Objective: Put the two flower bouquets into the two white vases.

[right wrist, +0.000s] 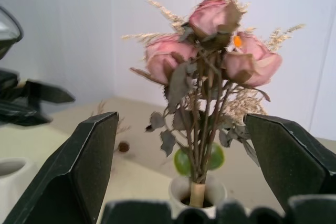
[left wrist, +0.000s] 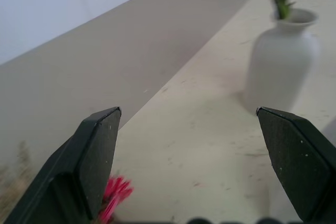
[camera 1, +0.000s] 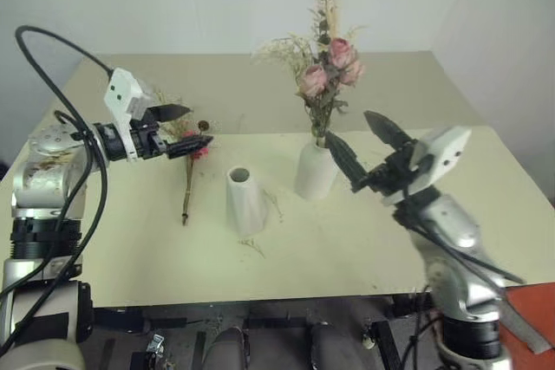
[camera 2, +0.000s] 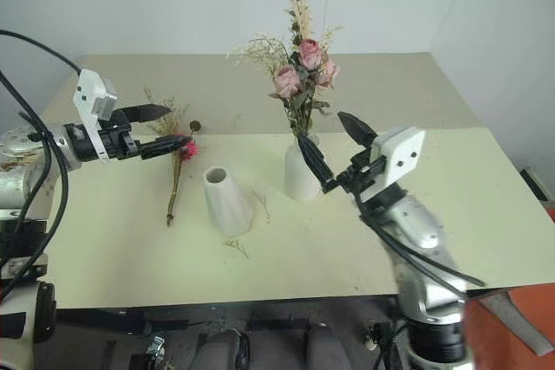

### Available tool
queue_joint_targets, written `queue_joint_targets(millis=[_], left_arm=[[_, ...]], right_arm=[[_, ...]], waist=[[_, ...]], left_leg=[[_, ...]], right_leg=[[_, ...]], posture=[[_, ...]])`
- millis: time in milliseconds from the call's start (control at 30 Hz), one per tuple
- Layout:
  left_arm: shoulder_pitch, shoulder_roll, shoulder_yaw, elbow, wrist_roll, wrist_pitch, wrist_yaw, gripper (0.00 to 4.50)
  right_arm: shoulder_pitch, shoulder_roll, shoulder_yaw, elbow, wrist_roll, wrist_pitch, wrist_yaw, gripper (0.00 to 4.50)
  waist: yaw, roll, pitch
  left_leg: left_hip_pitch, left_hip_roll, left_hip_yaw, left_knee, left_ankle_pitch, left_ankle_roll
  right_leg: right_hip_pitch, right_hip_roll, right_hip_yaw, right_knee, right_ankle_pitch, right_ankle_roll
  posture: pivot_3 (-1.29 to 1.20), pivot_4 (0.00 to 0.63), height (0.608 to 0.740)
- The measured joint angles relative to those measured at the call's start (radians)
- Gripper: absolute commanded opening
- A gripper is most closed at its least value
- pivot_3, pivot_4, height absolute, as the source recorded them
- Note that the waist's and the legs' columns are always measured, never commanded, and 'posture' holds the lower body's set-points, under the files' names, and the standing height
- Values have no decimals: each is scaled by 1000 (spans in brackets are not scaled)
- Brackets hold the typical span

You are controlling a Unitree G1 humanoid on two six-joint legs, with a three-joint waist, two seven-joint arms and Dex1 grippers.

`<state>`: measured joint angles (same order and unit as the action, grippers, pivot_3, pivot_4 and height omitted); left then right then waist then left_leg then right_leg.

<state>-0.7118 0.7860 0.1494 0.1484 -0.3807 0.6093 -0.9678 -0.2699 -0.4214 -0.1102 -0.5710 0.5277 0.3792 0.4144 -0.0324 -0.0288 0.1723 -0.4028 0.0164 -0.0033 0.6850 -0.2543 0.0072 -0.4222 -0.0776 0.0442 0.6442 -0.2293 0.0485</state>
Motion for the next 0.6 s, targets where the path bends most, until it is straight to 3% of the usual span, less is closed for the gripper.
queue_joint_targets(millis=[267,400,600], left_arm=[[-7,-55,-52,-114,67,421,333,4500],[-74,-69,-113,-90,73,581,386,4500],[-167,-103,-225,32,93,716,412,4500]], right_arm=[[-65,-425,-113,-69,272,293,221,4481],[-92,-515,-114,-73,320,322,312,4481],[-120,-530,-111,-47,318,322,349,4481]], waist=[[14,-1,0],[18,-2,0],[18,-2,0]], left_leg=[[0,0,0,0,0,0],[0,0,0,0,0,0],[-1,-1,0,0,0,0]], right_leg=[[0,1,1,-3,0,0],[0,0,0,-3,0,0],[-1,0,0,-3,0,0]], posture=[[0,150,740],[0,150,740],[0,150,740]])
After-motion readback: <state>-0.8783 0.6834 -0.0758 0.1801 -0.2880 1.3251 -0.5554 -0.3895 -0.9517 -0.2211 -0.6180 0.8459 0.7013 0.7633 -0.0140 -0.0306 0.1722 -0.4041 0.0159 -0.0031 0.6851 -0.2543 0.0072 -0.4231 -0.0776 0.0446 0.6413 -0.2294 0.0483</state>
